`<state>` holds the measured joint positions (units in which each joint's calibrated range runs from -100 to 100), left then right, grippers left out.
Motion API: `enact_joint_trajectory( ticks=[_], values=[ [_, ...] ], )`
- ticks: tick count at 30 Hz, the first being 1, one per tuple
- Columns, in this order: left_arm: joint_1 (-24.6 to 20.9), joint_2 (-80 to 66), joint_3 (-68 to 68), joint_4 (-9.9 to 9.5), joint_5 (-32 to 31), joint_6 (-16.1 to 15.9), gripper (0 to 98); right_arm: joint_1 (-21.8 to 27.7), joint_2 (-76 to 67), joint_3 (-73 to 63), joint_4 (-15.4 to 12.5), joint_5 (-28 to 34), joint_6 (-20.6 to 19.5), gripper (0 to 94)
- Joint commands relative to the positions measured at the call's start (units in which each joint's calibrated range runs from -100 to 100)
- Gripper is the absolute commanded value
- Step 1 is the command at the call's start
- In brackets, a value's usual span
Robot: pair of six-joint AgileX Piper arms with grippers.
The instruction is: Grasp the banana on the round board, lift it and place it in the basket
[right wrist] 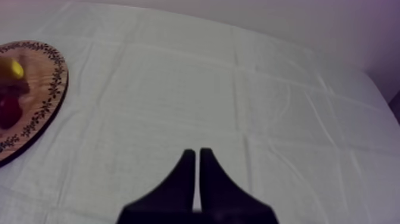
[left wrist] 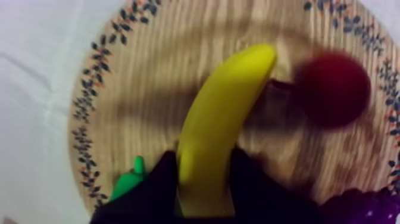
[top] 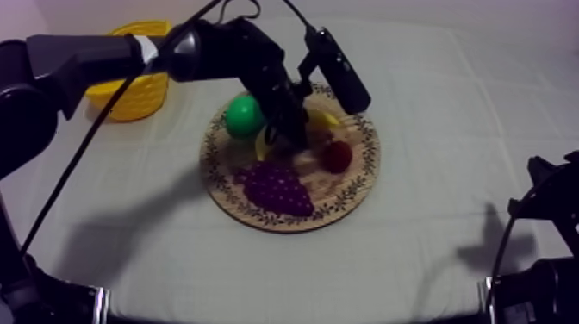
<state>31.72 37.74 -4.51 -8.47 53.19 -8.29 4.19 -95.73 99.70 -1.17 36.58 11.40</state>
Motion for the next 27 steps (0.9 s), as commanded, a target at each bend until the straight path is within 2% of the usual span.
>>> enact_joint_trajectory(
  ticks=[1,9,15,27],
  values=[
    [0.0,-1.3,-1.0,-0.17,0.9,0.1,31.5,0.0,0.0,0.0,0.0,0.0,0.0,0.3],
    [-1.0,-7.7,-2.8,-0.27,2.4,0.2,31.4,0.0,0.0,0.0,0.0,0.0,0.0,0.3],
    [-4.4,-14.0,-2.8,0.88,2.9,0.0,31.3,0.0,0.0,0.0,0.0,0.0,0.0,0.3],
    [-18.6,-24.6,-3.5,6.88,3.0,-2.0,31.2,0.0,0.0,0.0,0.0,0.0,0.0,0.3]
  ],
)
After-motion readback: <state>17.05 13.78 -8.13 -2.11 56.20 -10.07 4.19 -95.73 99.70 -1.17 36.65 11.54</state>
